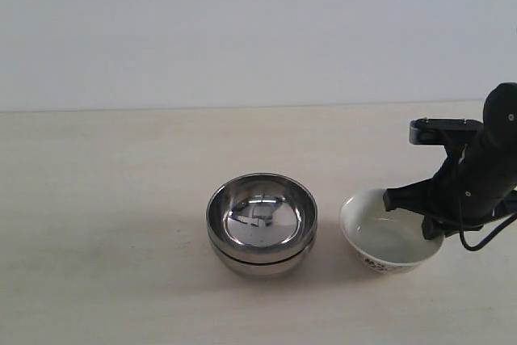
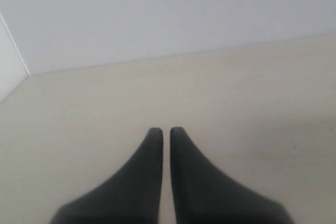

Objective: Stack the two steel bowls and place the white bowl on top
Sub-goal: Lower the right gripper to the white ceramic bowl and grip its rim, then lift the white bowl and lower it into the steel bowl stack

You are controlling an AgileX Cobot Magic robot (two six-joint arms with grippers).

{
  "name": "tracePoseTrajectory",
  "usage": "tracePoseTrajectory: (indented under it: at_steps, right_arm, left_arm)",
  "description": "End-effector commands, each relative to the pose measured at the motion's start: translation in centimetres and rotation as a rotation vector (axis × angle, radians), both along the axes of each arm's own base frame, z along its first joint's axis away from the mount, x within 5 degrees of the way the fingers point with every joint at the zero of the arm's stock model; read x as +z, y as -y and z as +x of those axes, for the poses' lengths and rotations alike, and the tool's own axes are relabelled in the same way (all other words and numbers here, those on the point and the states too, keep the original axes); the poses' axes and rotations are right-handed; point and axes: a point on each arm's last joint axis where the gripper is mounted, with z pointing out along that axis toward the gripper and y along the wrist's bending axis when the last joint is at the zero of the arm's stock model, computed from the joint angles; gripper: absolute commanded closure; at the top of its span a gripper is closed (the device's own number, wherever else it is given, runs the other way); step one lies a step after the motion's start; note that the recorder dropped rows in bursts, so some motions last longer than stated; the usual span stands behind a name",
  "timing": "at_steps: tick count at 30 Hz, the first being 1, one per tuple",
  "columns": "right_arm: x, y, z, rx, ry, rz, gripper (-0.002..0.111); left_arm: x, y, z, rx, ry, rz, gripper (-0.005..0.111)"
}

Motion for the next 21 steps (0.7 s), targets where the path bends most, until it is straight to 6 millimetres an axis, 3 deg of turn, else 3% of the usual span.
tracePoseTrajectory:
  at_steps: [1, 10, 21]
  right_arm:
    - [1.0, 0.2, -0.2, 0.007, 0.015, -0.008, 0.108]
    - [6.0, 0.4, -1.0, 0.005, 0.103, 0.012, 0.108]
    - [8.3, 0.1, -1.7, -0.025, 0.154, 0.09, 0.108]
  left_arm:
    - [0.0, 0.0, 0.0, 0.003, 0.009, -0.016, 0.103]
    - [0.0, 0.0, 0.0, 0.003, 0.009, -0.016, 0.103]
    - [0.0, 0.0, 0.0, 0.003, 0.009, -0.016, 0.103]
